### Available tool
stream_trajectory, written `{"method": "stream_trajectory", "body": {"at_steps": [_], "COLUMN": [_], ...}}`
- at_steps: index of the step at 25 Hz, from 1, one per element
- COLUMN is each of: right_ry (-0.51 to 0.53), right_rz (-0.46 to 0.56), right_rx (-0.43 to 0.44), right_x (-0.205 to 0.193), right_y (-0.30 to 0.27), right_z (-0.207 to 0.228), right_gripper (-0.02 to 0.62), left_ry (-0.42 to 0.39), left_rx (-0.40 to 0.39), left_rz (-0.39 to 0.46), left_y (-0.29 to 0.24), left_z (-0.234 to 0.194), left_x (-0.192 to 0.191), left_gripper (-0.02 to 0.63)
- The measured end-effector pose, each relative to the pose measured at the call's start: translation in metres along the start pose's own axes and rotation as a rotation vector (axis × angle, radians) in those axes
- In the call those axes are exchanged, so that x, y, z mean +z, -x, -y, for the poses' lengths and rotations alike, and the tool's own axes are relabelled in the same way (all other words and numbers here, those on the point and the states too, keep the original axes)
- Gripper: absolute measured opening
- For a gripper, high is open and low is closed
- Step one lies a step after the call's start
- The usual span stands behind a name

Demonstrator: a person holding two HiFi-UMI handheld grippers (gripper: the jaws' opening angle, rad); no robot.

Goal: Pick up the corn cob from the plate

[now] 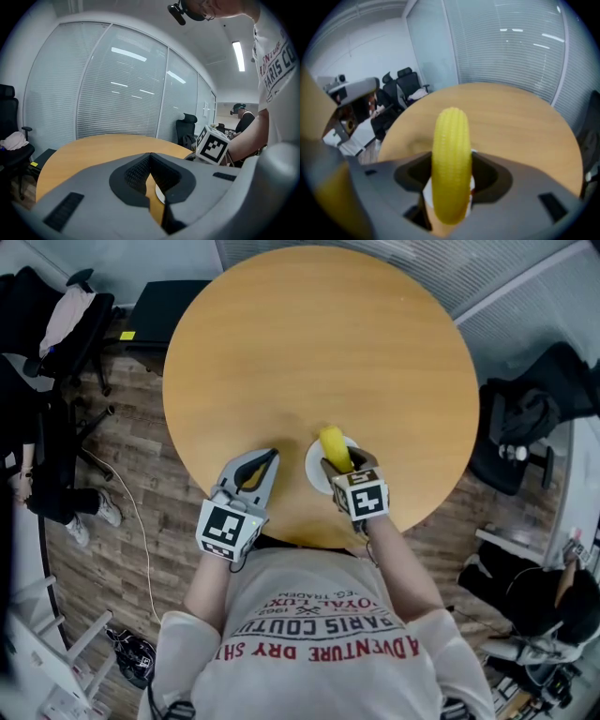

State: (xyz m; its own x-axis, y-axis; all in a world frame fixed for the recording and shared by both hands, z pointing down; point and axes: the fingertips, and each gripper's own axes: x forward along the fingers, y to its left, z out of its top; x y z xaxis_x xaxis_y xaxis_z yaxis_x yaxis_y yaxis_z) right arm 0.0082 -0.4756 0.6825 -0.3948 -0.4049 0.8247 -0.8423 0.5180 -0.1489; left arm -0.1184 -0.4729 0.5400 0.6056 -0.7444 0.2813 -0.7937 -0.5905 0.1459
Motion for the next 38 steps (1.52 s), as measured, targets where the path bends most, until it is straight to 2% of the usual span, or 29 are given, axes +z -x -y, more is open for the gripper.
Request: {"method": "stream_trajectory", "body": {"at_steps": [10, 14, 23, 28, 38], "right_ry": [0.031, 0.083, 0.085, 0.071, 0.039], "right_rz": [0.36, 0.486, 0.754, 0.823, 0.825], "right_rx": [0.041, 0.032, -0.002, -0.008, -0.003], "right_x": [0.087, 0.11, 0.14, 0.143, 0.136], "right_y": [0.101, 0.144, 0.23, 0.251, 0.254], "right_z": [-0.006, -0.007, 0.008, 0.014, 0.014], "right_gripper": [0.265, 0.265, 0.265, 0.265, 0.265], "left_ry": [-0.083, -0.12, -0.161, -0.161, -0.151], "left_rx": [0.036, 0.044, 0.065, 0.066, 0.081], "left_rz": [0.101, 0.138, 0.22, 0.23, 0.221], "left_y": [0.006, 0.008, 0.016, 0.016, 0.021], "left_z": [0.012, 0.022, 0.04, 0.049, 0.052], "left_x": [0.058, 0.086, 0.139, 0.146, 0.144], "left_gripper": [0.035, 0.035, 0.035, 0.035, 0.035]}}
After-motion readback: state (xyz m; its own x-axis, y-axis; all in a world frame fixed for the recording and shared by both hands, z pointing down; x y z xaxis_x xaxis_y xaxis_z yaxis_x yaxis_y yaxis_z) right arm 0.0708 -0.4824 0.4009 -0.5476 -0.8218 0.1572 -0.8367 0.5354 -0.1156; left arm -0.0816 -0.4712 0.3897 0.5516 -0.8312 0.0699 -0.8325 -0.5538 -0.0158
